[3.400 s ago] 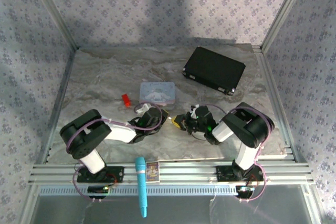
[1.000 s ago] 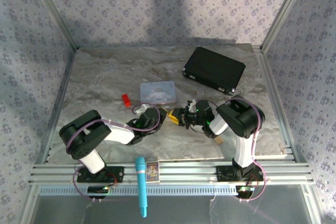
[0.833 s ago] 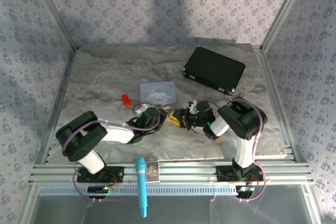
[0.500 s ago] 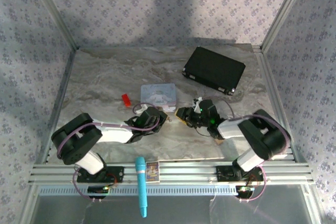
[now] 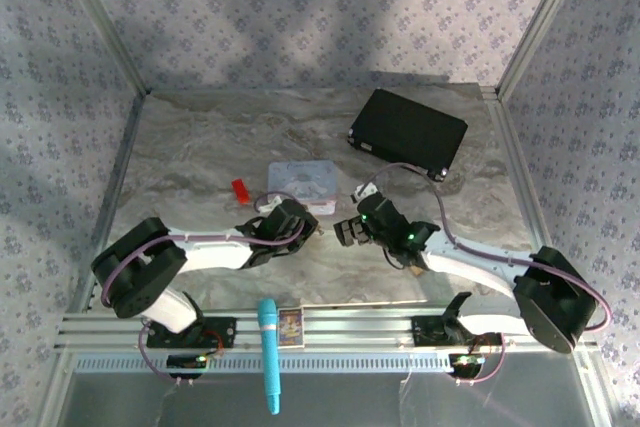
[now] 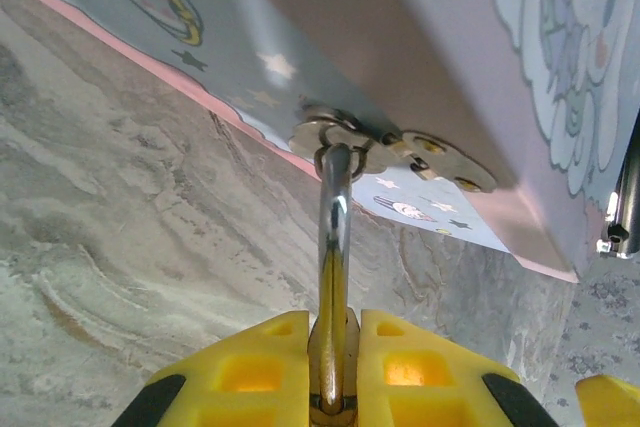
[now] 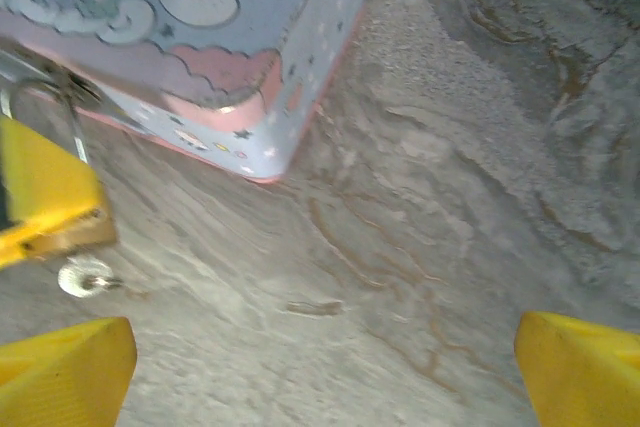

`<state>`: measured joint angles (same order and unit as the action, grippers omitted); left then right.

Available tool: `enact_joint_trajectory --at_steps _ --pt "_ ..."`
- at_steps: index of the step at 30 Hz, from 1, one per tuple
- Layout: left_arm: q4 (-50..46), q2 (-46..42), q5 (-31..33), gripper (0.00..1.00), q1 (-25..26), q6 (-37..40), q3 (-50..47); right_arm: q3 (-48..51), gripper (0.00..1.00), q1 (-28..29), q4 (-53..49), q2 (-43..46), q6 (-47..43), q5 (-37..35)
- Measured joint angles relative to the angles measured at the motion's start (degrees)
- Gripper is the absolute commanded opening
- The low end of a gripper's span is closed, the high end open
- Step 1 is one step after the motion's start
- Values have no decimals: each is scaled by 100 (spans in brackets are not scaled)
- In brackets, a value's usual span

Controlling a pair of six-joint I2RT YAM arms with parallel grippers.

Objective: Unlock a padlock with a key

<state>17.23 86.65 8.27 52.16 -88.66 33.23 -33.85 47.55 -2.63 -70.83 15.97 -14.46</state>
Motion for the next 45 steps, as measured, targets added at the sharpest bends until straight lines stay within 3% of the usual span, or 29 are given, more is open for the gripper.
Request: enact_joint_trajectory --at_steps 3,9,19,45 --pt "-13 0 -83 0 -31 59 0 214 84 -17 415 2 -382 81" --pt "-70 2 -254 0 -61 238 42 721 73 140 1513 -323 -1296 647" --pt "-203 2 -407 0 -94 337 162 660 54 463 2308 -1021 -2437 935" --pt "-208 2 -385 0 -111 332 155 289 27 590 2929 -1781 -2824 997"
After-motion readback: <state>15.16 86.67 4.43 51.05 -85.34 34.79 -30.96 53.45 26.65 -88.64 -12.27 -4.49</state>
